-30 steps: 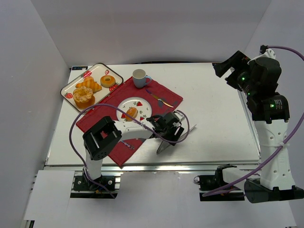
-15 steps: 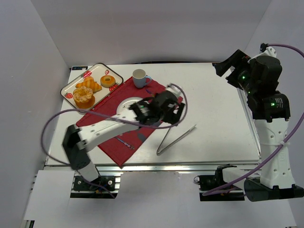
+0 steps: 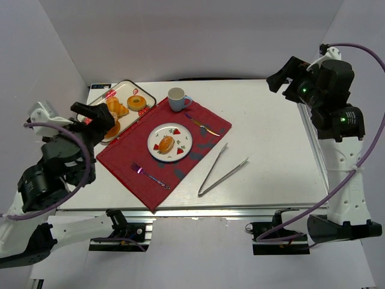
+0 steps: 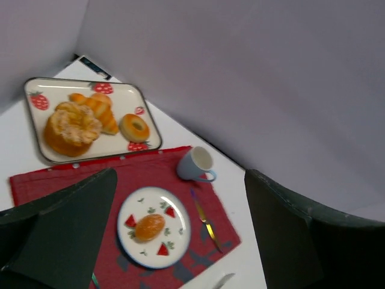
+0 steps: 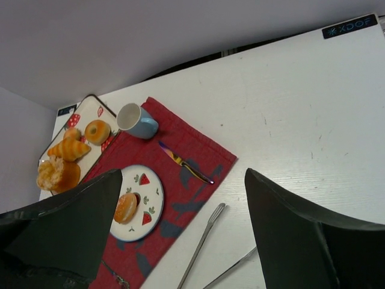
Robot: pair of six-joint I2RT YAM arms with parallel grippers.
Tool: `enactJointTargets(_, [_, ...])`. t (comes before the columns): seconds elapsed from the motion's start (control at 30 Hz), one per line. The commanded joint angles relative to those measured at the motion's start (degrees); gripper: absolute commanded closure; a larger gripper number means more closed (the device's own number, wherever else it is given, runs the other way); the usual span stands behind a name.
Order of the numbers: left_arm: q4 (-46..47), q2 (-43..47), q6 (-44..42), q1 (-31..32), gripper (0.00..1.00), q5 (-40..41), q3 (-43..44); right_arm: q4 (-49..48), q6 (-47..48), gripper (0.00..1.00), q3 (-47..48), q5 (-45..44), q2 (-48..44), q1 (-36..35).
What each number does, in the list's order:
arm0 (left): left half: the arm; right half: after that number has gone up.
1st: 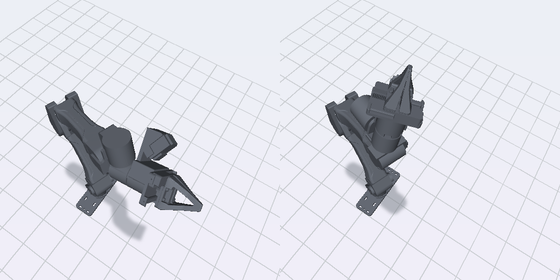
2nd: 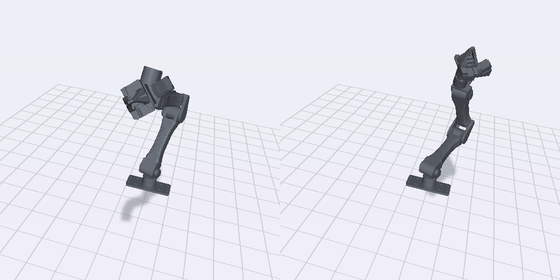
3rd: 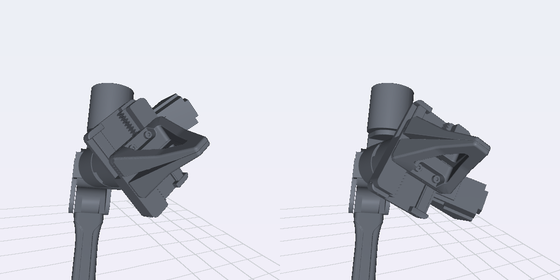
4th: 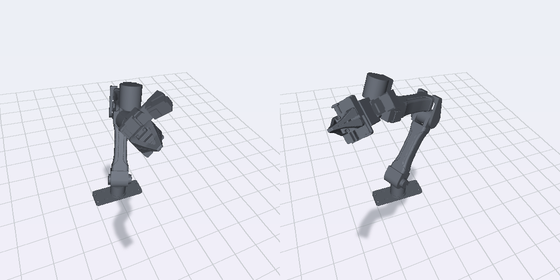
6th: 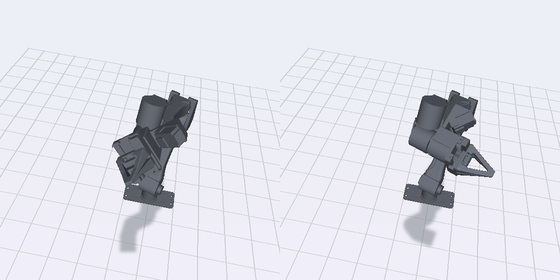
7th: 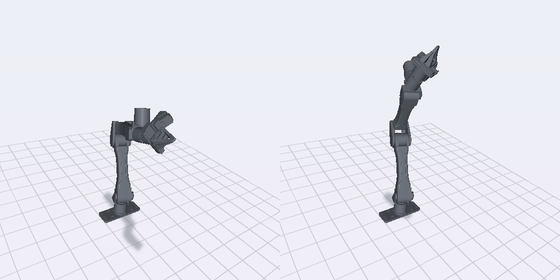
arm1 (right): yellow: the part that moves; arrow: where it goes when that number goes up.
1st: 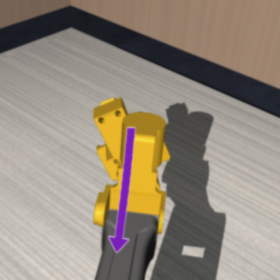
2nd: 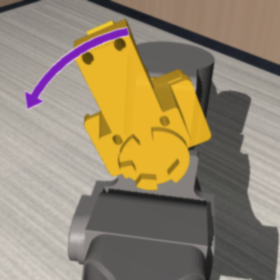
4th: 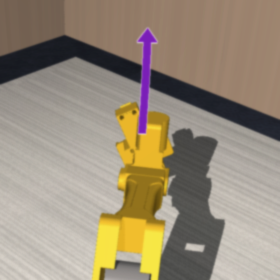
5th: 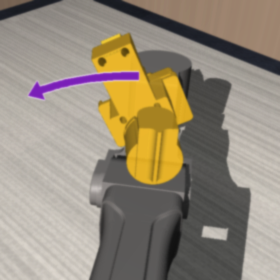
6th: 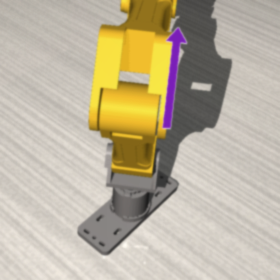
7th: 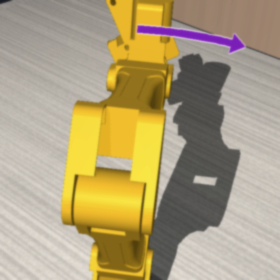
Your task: Place the bread
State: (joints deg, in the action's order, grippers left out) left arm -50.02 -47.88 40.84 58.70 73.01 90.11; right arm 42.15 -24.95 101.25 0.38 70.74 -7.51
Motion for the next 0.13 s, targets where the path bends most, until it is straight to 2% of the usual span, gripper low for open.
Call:
enactJointTargets(0.0, [-9.38, -6.0, 4.51, 0.19, 0.02, 5.03, -0.55, 0.38, 1.31, 0.1, 1.14, 3.75, 1.15, 0.13])
enactJointTargets(0.1, [-10.8, -6.35, 5.56, 0.1, 0.02, 4.86, -0.63, 1.61, 1.04, 0.1, 0.26, 4.8, 2.12, 0.21])
